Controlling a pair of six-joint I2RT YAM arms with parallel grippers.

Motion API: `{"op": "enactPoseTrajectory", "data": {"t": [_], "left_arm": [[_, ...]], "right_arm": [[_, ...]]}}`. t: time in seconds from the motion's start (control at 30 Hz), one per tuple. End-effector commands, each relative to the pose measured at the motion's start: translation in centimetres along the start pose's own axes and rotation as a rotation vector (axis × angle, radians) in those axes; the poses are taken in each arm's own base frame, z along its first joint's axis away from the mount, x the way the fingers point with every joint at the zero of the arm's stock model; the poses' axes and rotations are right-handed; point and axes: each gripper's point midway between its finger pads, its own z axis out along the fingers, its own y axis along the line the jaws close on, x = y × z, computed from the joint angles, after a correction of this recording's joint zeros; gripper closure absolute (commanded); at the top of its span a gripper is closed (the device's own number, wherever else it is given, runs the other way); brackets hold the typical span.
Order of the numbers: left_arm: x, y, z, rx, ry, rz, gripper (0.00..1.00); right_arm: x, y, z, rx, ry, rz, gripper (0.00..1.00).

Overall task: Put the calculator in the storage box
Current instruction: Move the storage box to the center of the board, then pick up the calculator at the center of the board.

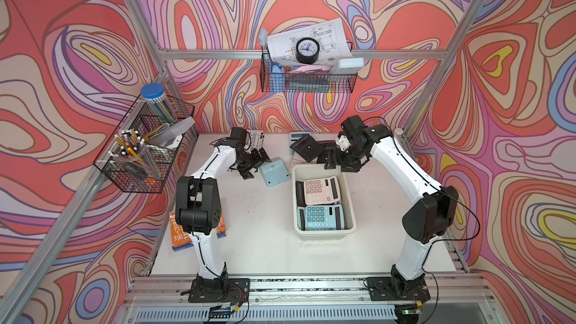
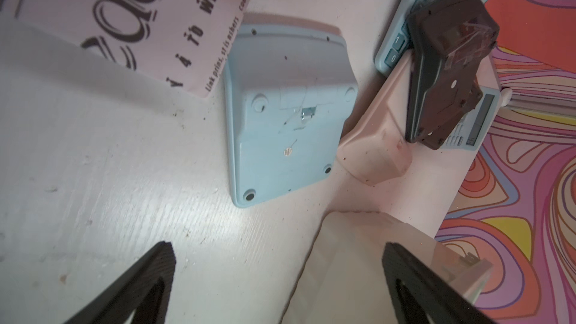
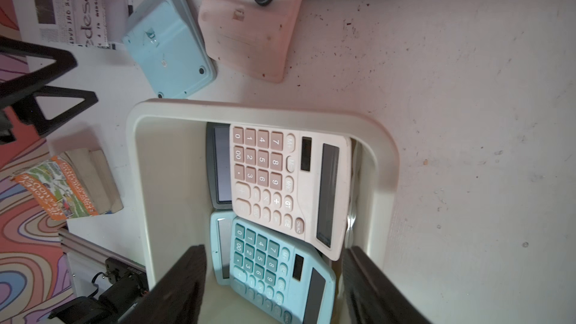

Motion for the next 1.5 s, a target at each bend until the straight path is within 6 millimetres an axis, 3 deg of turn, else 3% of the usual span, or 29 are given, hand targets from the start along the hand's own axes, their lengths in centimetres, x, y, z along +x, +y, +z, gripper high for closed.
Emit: {"op": "enactPoseTrajectory", "data": {"t": [0.0, 0.3, 0.7, 1.03, 1.17, 1.47], "left_arm": [[-2.1, -0.1, 2.4, 0.042, -0.071, 0.067, 0.03], [-2.2, 1.5, 6.3, 0.053, -0.06, 0.081, 0.06], [-1.6, -1.3, 11.8, 0.275, 0.067, 0.011, 0.12], [-0.1, -5.2, 12.0, 0.445, 0.165, 0.003, 0.25], [1.5, -5.2, 12.5, 0.413, 0.209, 0.047, 0.24], [3.0, -4.8, 13.3, 0.329, 0.267, 0.138, 0.26]], "right_arm": [[-0.3, 1.4, -1.5, -0.053, -0.001, 0.005, 0.29], [-1.4, 2.4, -2.5, -0.089, 0.004, 0.0, 0.28], [-1.7, 2.4, -2.7, -0.092, 0.024, -0.003, 0.28], [-1.9, 2.5, -2.2, -0.099, 0.028, 0.019, 0.28], [-1.9, 2.6, -1.9, -0.106, 0.037, 0.025, 0.28], [-1.3, 2.7, -2.1, -0.115, 0.052, 0.031, 0.28]]}}
